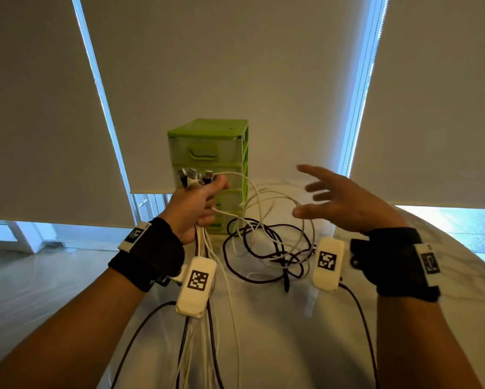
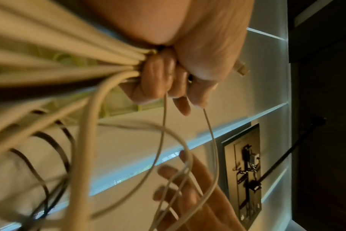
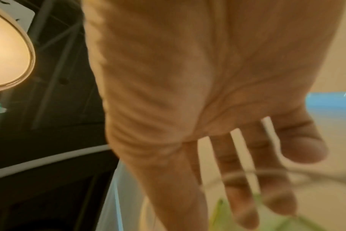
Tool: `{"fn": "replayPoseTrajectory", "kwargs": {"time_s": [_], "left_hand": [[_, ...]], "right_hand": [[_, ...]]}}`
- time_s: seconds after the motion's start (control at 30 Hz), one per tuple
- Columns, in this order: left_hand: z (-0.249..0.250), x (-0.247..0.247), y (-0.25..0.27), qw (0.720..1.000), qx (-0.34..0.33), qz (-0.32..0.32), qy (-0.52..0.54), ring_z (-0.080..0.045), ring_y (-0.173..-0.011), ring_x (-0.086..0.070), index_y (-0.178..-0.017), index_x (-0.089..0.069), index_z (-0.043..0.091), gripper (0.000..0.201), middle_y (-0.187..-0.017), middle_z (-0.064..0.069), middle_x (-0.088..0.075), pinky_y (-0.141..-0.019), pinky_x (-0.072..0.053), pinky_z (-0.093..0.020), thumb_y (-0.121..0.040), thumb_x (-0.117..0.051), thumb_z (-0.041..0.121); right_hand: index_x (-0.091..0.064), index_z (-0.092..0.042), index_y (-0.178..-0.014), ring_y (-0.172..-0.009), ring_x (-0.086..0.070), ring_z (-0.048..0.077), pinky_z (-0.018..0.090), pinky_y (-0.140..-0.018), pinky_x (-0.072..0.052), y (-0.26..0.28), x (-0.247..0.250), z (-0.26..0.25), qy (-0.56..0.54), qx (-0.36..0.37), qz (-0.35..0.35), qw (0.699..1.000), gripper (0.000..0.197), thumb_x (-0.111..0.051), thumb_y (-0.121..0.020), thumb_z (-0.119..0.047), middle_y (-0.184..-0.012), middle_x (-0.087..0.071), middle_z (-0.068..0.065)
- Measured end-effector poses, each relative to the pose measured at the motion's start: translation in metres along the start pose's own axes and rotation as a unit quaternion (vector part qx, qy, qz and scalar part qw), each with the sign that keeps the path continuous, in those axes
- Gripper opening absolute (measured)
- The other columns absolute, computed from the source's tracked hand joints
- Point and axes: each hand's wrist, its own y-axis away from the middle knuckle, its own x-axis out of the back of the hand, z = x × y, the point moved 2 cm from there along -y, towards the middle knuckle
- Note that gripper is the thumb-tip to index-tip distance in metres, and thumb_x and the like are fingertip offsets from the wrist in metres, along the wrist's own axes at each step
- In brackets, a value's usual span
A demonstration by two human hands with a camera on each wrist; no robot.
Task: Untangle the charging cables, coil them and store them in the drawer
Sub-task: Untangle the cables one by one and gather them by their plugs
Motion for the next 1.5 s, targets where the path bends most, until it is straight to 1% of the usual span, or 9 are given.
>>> {"fn": "replayPoseTrajectory", "kwargs": {"time_s": [0.13,0.27,0.37,0.57,0.77,0.97,1.13,1.3,1.5], "left_hand": [[0.014,-0.019,0.011,0.997,-0.055,-0.049,0.012,-0.004,-0.037,-0.018,-0.086,-0.065,0.012,0.027,-0.049,0.008,-0.024,-0.034,-0.018,-0.018,-0.080,-0.063,0.039],[0.032,-0.019,0.022,0.993,-0.102,-0.064,-0.007,-0.004,-0.036,-0.021,-0.092,-0.064,0.010,0.029,-0.048,0.008,-0.029,-0.034,-0.021,-0.017,-0.080,-0.062,0.037],[0.043,-0.015,0.030,0.991,-0.116,-0.063,-0.005,-0.002,-0.037,-0.023,-0.095,-0.062,0.006,0.030,-0.046,0.010,-0.032,-0.034,-0.023,-0.016,-0.084,-0.061,0.033],[0.058,-0.012,0.046,0.986,-0.151,-0.064,-0.023,-0.005,-0.038,-0.024,-0.098,-0.058,0.005,0.030,-0.047,0.010,-0.034,-0.036,-0.022,-0.018,-0.081,-0.065,0.028],[0.076,-0.016,0.061,0.985,-0.147,-0.093,0.022,-0.003,-0.038,-0.018,-0.092,-0.062,0.005,0.018,-0.048,0.010,-0.026,-0.035,-0.018,-0.016,-0.084,-0.064,0.020],[0.095,-0.001,0.071,0.979,-0.176,-0.095,0.048,-0.001,-0.035,-0.020,-0.086,-0.064,0.012,0.015,-0.045,0.012,-0.028,-0.034,-0.019,-0.016,-0.083,-0.061,0.026],[0.091,0.026,0.055,0.984,-0.156,-0.015,0.090,-0.001,-0.033,-0.018,-0.087,-0.060,0.014,0.008,-0.044,0.011,-0.023,-0.032,-0.018,-0.016,-0.092,-0.057,0.020],[0.073,0.048,0.037,0.985,-0.136,0.037,0.098,-0.003,-0.035,-0.021,-0.092,-0.057,0.017,0.003,-0.045,0.011,-0.027,-0.033,-0.020,-0.017,-0.093,-0.060,0.019],[0.065,0.072,0.020,0.968,-0.128,0.164,0.143,-0.003,-0.033,-0.021,-0.081,-0.059,0.019,0.013,-0.042,0.012,-0.026,-0.034,-0.018,-0.017,-0.092,-0.062,0.015]], "right_hand": [[-0.059,-0.037,-0.126,-0.091,-0.055,-0.005,0.008,-0.073,-0.038,-0.003,-0.047,-0.037,0.057,0.117,-0.057,0.990,0.047,-0.074,-0.082,-0.032,-0.106,-0.058,-0.019],[-0.047,-0.045,-0.133,-0.127,-0.042,0.020,0.043,-0.106,-0.039,-0.011,-0.077,-0.040,0.123,0.122,-0.055,0.983,0.068,-0.076,-0.072,-0.054,-0.138,-0.042,-0.004],[-0.026,-0.045,-0.145,-0.130,-0.032,0.023,0.047,-0.106,-0.034,-0.002,-0.085,-0.051,0.086,0.216,0.064,0.971,0.094,-0.078,-0.068,-0.057,-0.144,-0.025,0.001],[-0.064,-0.024,-0.104,-0.100,-0.043,0.023,0.035,-0.078,-0.037,0.017,-0.091,-0.056,0.180,0.382,0.296,0.857,0.034,-0.072,-0.075,-0.037,-0.109,-0.046,0.004],[-0.071,-0.023,-0.095,-0.093,-0.050,0.023,0.036,-0.078,-0.046,-0.003,-0.078,-0.028,0.268,0.158,0.134,0.941,0.018,-0.065,-0.085,-0.036,-0.091,-0.051,0.000],[-0.069,-0.024,-0.110,-0.098,-0.061,0.020,0.028,-0.080,-0.046,-0.022,-0.030,0.020,0.267,-0.036,0.103,0.957,0.030,-0.064,-0.087,-0.044,-0.115,-0.065,-0.001],[-0.068,-0.008,-0.099,-0.091,-0.063,0.021,0.027,-0.081,-0.047,-0.020,-0.003,0.047,0.151,-0.144,0.083,0.974,0.038,-0.070,-0.084,-0.043,-0.099,-0.065,0.007],[-0.065,-0.016,-0.109,-0.059,-0.066,0.019,0.023,-0.051,-0.050,-0.027,0.015,0.073,0.039,-0.159,0.115,0.980,0.029,-0.074,-0.082,-0.015,-0.086,-0.069,0.012],[-0.052,-0.023,-0.129,-0.094,-0.066,0.030,0.040,-0.089,-0.052,-0.028,0.034,0.095,0.108,-0.147,0.176,0.967,0.057,-0.077,-0.078,-0.025,-0.108,-0.069,0.013]]}}
